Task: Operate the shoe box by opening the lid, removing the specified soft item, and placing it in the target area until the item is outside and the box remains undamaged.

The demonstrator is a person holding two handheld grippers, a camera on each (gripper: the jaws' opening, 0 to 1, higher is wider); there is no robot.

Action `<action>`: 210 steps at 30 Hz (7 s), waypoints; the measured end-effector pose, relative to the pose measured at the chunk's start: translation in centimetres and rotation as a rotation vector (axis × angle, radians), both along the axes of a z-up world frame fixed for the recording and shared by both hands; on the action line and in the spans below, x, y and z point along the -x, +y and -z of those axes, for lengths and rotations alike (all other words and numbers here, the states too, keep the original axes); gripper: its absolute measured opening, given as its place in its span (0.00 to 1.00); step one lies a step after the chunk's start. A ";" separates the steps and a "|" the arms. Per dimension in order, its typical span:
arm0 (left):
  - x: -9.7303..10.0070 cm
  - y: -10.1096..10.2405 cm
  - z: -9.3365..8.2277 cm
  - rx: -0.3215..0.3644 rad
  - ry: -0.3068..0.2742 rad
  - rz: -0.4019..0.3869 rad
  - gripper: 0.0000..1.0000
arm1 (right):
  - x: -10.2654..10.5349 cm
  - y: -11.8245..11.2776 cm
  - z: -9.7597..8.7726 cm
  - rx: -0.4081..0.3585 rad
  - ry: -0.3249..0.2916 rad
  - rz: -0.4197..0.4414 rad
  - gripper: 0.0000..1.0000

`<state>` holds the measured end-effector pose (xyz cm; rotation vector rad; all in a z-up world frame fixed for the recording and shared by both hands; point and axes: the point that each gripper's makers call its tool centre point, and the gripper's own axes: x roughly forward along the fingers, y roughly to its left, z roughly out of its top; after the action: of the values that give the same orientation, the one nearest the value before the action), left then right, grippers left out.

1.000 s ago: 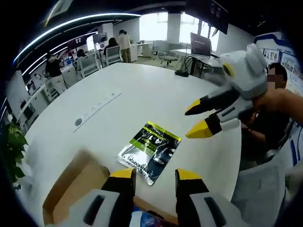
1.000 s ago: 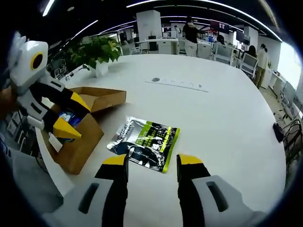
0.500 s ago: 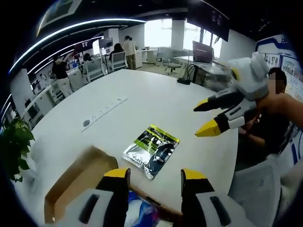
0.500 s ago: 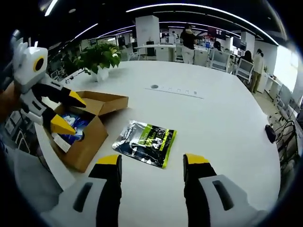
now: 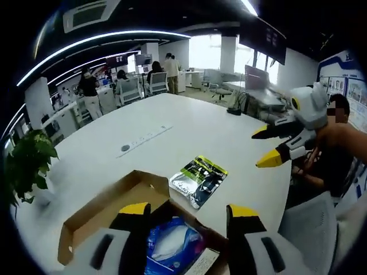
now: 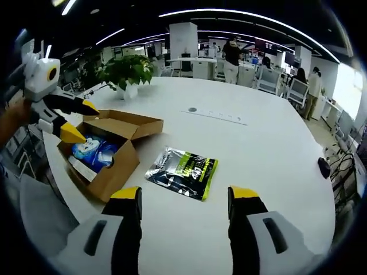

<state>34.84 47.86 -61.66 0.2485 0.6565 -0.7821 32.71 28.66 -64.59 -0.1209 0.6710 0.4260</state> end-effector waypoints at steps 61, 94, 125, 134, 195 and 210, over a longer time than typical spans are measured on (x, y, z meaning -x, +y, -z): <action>6.8 19.0 0.0 0.144 -0.120 -0.241 0.99 | -0.1 21.2 1.8 -0.165 0.065 -0.394 0.48; 6.7 18.8 2.7 0.131 -0.074 -0.252 1.00 | -2.6 30.1 8.3 -0.184 0.237 -0.463 0.31; 6.9 19.3 4.0 0.139 -0.038 -0.310 0.92 | -3.3 31.1 8.6 -0.127 0.230 -0.442 0.00; 6.8 19.0 4.3 0.126 -0.029 -0.295 0.90 | -3.1 30.3 7.4 -0.120 0.214 -0.396 0.00; 2.3 17.3 10.9 0.026 0.241 -0.257 0.33 | -2.8 22.7 6.5 -0.059 0.156 -0.284 0.00; 2.7 15.8 13.0 0.130 0.400 -0.351 0.20 | -2.6 22.2 7.1 -0.077 0.165 -0.271 0.00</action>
<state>32.17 63.65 -74.65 -0.1470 0.9909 -0.5341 35.28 50.86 -71.66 -0.1042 0.8027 0.7275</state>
